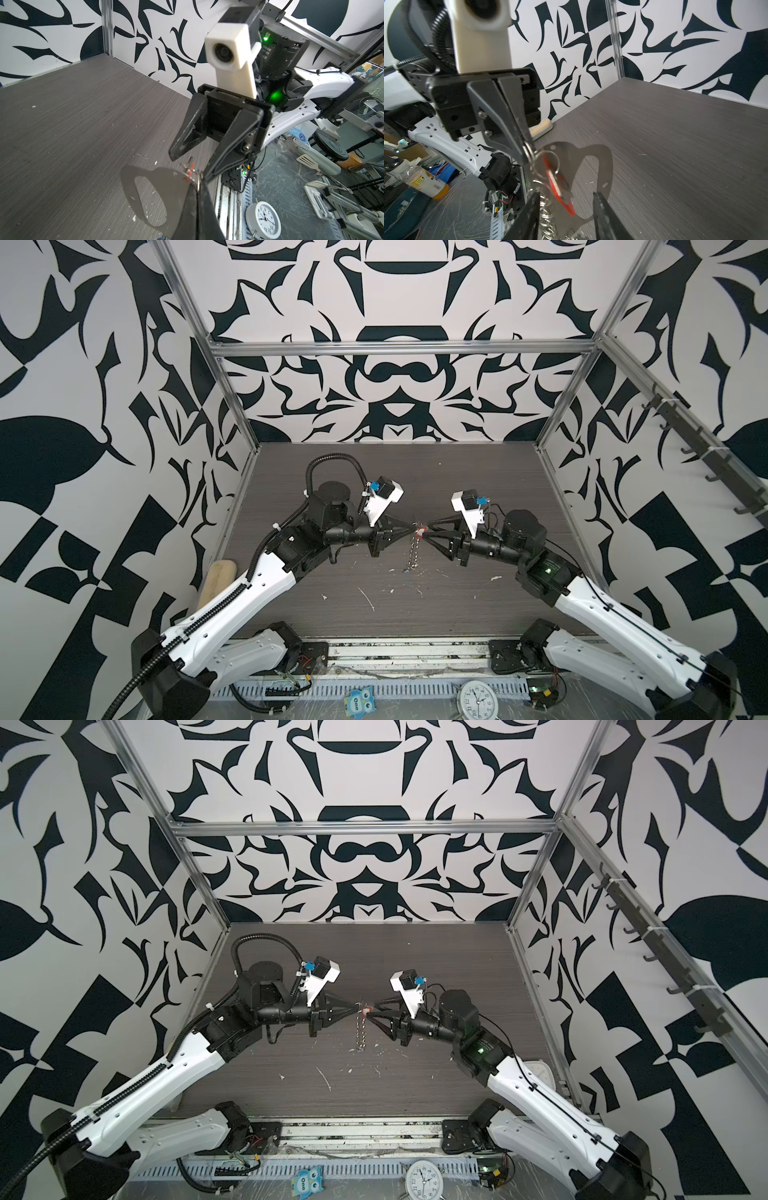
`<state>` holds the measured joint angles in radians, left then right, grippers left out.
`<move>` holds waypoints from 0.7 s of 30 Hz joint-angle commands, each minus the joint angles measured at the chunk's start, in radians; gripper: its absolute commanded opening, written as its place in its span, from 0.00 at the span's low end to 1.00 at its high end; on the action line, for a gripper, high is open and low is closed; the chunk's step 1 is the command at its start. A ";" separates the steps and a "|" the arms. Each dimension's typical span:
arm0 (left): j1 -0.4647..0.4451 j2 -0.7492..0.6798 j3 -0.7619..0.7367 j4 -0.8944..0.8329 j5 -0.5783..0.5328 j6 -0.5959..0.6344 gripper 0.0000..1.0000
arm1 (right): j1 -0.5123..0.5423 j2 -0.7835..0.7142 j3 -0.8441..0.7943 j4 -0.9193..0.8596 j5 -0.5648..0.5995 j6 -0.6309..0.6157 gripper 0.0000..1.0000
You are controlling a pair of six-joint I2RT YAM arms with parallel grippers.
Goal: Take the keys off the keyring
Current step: 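Grasp a split ring with the right gripper beside the left gripper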
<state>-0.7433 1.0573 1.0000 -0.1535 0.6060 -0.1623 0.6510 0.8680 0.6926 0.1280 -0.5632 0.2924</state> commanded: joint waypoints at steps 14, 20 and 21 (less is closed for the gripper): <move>-0.022 -0.035 0.033 0.029 -0.016 -0.005 0.00 | 0.022 0.015 0.040 0.051 0.024 -0.002 0.08; -0.025 -0.048 0.036 0.012 -0.058 -0.002 0.00 | 0.022 0.038 0.145 -0.146 0.030 -0.057 0.00; -0.025 -0.049 0.037 0.009 -0.063 -0.002 0.00 | 0.021 0.050 0.168 -0.189 0.026 -0.068 0.00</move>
<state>-0.7624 1.0382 1.0027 -0.1509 0.5529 -0.1669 0.6758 0.9054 0.7715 0.0437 -0.5640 0.2672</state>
